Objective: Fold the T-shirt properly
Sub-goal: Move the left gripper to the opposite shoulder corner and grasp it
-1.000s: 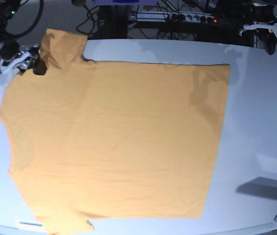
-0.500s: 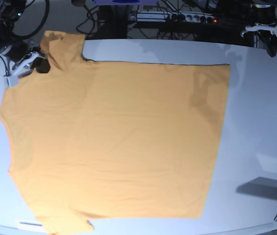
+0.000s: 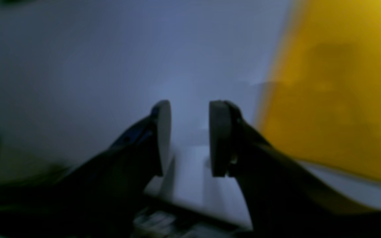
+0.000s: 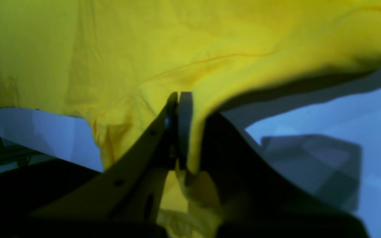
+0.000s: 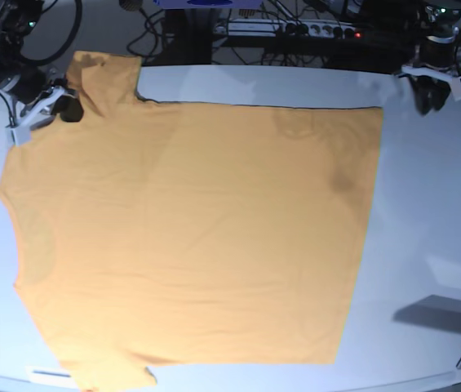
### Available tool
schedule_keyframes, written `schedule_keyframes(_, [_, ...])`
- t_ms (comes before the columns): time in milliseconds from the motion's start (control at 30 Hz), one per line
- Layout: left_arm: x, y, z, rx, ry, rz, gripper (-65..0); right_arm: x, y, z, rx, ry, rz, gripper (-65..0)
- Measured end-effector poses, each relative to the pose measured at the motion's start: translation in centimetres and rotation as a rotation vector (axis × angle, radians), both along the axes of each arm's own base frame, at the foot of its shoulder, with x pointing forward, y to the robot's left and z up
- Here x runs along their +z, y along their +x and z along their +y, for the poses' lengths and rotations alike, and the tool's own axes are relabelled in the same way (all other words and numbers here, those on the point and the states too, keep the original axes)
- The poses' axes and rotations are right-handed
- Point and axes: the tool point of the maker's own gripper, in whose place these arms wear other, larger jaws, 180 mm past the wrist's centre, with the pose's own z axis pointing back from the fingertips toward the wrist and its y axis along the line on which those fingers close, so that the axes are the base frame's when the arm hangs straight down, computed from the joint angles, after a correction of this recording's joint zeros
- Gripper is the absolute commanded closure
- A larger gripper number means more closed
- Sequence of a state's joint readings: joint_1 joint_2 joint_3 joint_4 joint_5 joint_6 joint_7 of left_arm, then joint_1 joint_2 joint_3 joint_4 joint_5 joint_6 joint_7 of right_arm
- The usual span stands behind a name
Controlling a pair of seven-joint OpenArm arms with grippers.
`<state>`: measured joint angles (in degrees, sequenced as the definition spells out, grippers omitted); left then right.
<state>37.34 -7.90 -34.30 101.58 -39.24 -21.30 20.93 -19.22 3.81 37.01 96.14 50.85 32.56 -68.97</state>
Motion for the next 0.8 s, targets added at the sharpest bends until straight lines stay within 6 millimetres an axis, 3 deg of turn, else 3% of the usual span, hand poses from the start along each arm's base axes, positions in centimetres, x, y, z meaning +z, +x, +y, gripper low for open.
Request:
schedule_keyframes(233, [-1.0, -1.0, -0.4, 0.003, -0.116, 0.055, -20.2, 0.0, 0.0, 0.0, 0.001, 0.000, 0.001, -0.4])
schedule_keyframes(400, [-1.9, -1.3, -1.8, -0.044, -0.178, 0.102, -20.3, 0.0, 0.0, 0.0, 0.001, -0.001, 0.000, -0.4])
schedule_keyframes(500, [-1.3, -0.9, -3.7, -0.143, -0.222, 0.072, -20.3, 0.0, 0.0, 0.0, 0.002, -0.001, 0.000, -0.4])
schedule_keyframes(800, [-2.6, -1.6, -3.6, -0.134, -0.248, 0.117, -20.3, 0.1, 0.1, -0.5, 0.010, -0.017, 0.001, -0.4])
